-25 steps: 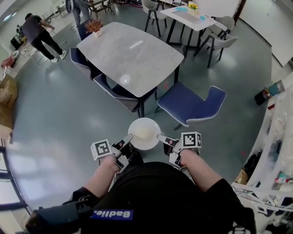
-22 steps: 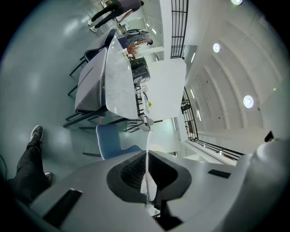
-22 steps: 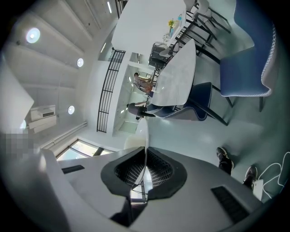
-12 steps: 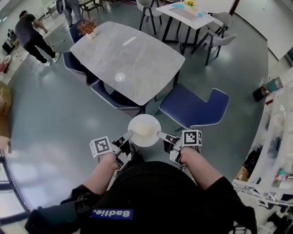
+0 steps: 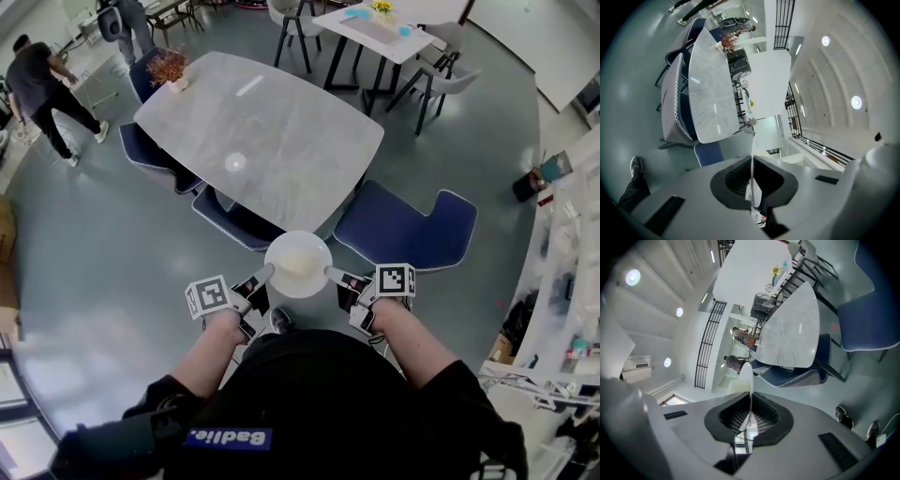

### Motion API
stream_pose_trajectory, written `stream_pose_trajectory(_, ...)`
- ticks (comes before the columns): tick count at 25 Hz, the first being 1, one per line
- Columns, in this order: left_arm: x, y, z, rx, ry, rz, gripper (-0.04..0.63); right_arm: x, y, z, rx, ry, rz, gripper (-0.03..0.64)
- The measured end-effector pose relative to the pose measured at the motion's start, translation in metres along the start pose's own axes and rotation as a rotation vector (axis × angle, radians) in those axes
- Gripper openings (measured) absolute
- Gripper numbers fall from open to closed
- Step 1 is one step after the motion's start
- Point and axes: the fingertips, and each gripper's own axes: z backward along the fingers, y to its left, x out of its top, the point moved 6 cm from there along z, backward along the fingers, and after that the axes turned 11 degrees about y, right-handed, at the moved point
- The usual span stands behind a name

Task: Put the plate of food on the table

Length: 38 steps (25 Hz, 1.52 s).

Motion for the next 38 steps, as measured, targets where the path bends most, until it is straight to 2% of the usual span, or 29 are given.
stream_pose_trajectory(9, 0.055, 0.006, -0.010, 0.008, 0.063, -0.019, 0.015, 0.036, 0.002, -0.018, -0.034, -0.076, -0.022, 0.020)
stream_pose_trajectory(15, 0.078, 0.007, -0.028, -0.009, 0.053, -0.008, 0.015, 0.066, -0.004, -0.018, -0.057, -0.082, -0.012, 0.018)
stream_pose_trajectory(18, 0.079, 0.013, -0.035, 0.012, 0.044, -0.011, 0.015, 0.073, -0.013, -0.016, -0.062, -0.068, -0.007, 0.020)
stream_pose_trajectory(22, 0.088, 0.015, -0.052, 0.025, 0.017, 0.008, 0.015, 0.097, -0.018, -0.014, -0.023, -0.045, -0.008, 0.019)
stream_pose_trajectory(25, 0.097, 0.013, -0.068, 0.001, -0.010, 0.034, 0.015, 0.119, -0.022, -0.012, -0.006, -0.022, -0.004, 0.018)
stream_pose_trajectory(28, 0.108, 0.014, -0.083, 0.019, -0.035, 0.050, 0.015, 0.143, -0.027, -0.010, 0.016, 0.005, -0.005, 0.018)
stream_pose_trajectory(35, 0.137, 0.019, -0.114, 0.064, -0.103, 0.061, 0.015, 0.198, -0.043, -0.010, 0.019, 0.079, 0.000, 0.018)
stream_pose_trajectory(38, 0.146, 0.022, -0.126, 0.043, -0.151, 0.094, 0.015, 0.220, -0.052, -0.016, 0.030, 0.113, 0.010, 0.018)
